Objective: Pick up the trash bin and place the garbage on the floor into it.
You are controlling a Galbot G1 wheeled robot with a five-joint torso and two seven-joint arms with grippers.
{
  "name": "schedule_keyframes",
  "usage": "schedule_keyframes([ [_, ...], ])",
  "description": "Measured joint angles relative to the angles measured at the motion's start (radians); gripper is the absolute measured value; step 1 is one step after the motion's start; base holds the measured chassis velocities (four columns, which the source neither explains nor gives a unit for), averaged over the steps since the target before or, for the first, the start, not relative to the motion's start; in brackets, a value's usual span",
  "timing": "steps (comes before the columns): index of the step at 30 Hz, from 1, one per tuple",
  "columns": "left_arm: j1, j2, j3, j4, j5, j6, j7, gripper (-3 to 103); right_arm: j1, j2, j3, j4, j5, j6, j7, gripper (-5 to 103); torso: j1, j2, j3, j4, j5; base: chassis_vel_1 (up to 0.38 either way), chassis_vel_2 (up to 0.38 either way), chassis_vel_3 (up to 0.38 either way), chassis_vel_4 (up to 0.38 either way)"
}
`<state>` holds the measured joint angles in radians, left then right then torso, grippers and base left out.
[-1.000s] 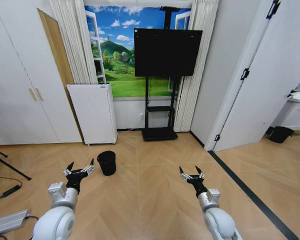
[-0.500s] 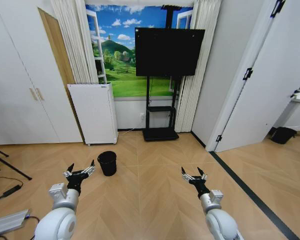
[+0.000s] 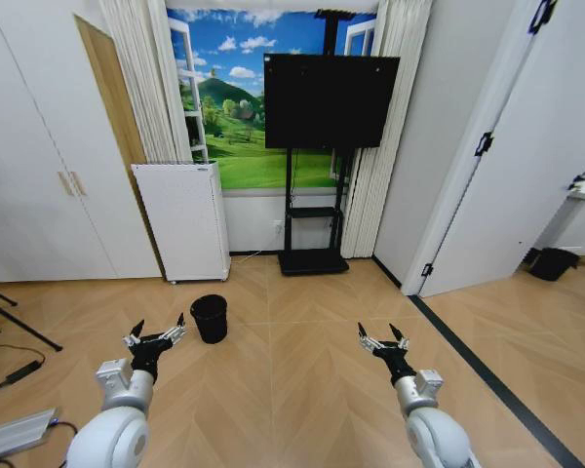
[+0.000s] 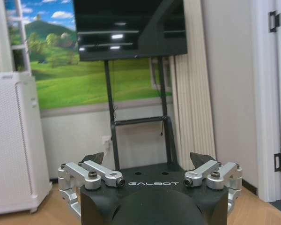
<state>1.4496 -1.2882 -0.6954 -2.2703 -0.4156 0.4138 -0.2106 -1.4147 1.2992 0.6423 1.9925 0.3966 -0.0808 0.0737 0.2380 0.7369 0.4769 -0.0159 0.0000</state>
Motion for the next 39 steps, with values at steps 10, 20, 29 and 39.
schedule_keyframes([
  [10, -0.009, 0.05, 0.005, -0.017, -0.044, -0.007, 0.098, 100, -0.016, 0.021, 0.055, 0.069, 0.029, 0.101, -0.056, 100, 0.0, 0.0, 0.0, 0.0, -0.0001, 0.0, 0.0, 0.0, 0.0],
  [20, -0.007, 0.101, 0.0, -0.037, -0.058, 0.02, 0.148, 100, -0.129, 0.009, 0.146, 0.179, -0.049, 0.055, -0.311, 100, 0.0, 0.0, 0.0, -0.0002, 0.0, 0.0, 0.0, 0.0, 0.0],
  [29, 0.004, 0.098, -0.011, -0.066, 0.015, 0.11, 0.108, 100, -0.085, -0.028, 0.15, 0.182, -0.062, -0.124, -0.293, 100, 0.0, 0.0, 0.0, 0.0, 0.0, 0.0, 0.0, 0.0, 0.0],
  [39, 0.006, 0.093, -0.015, -0.07, 0.008, 0.129, 0.096, 100, -0.046, -0.023, 0.111, 0.18, -0.021, -0.185, -0.223, 100, 0.0, 0.0, 0.0, 0.0, 0.0, 0.0, 0.0, 0.0, 0.0],
])
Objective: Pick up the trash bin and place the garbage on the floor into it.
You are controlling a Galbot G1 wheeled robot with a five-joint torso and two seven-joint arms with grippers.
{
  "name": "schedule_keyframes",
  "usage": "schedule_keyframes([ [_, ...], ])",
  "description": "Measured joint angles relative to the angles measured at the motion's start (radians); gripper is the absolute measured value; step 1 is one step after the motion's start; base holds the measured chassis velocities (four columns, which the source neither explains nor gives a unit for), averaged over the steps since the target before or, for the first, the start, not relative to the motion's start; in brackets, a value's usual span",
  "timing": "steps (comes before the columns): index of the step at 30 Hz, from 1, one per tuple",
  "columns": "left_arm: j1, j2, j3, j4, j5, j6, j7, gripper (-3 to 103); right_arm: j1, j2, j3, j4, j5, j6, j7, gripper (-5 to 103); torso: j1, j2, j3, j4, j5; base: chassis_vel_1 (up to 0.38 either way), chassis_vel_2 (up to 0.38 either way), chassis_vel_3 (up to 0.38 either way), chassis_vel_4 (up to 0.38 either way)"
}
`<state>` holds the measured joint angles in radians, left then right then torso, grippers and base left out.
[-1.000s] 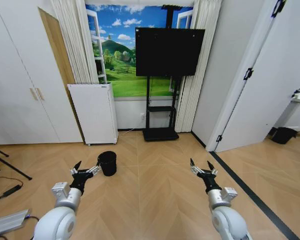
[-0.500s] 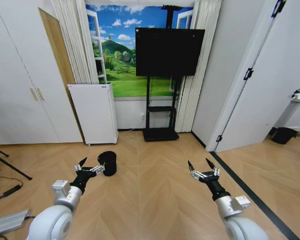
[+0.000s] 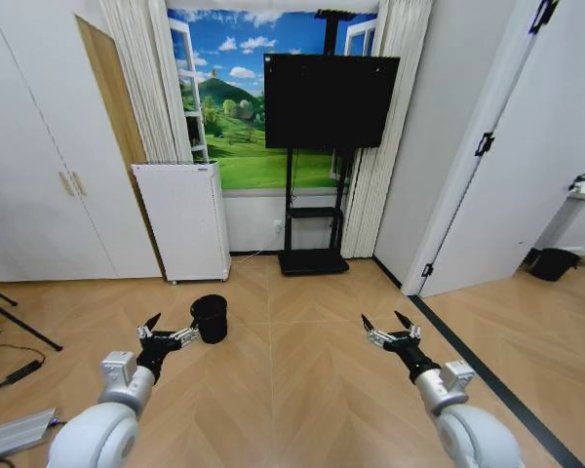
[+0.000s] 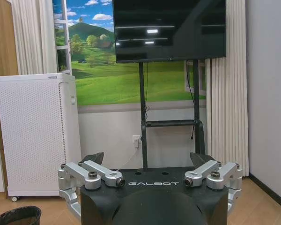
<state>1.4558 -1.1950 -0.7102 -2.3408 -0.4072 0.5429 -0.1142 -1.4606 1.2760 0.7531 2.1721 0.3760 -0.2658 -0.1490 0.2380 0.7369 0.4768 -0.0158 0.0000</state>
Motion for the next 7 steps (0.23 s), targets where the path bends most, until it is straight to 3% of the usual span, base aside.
schedule_keyframes([
  [7, 0.005, -0.016, 0.0, -0.028, -0.008, 0.028, -0.01, 100, 0.024, -0.006, -0.02, 0.002, 0.038, -0.041, 0.053, 100, 0.0, 0.0, 0.0, -0.0001, 0.0, 0.0, 0.0, 0.0, 0.0],
])
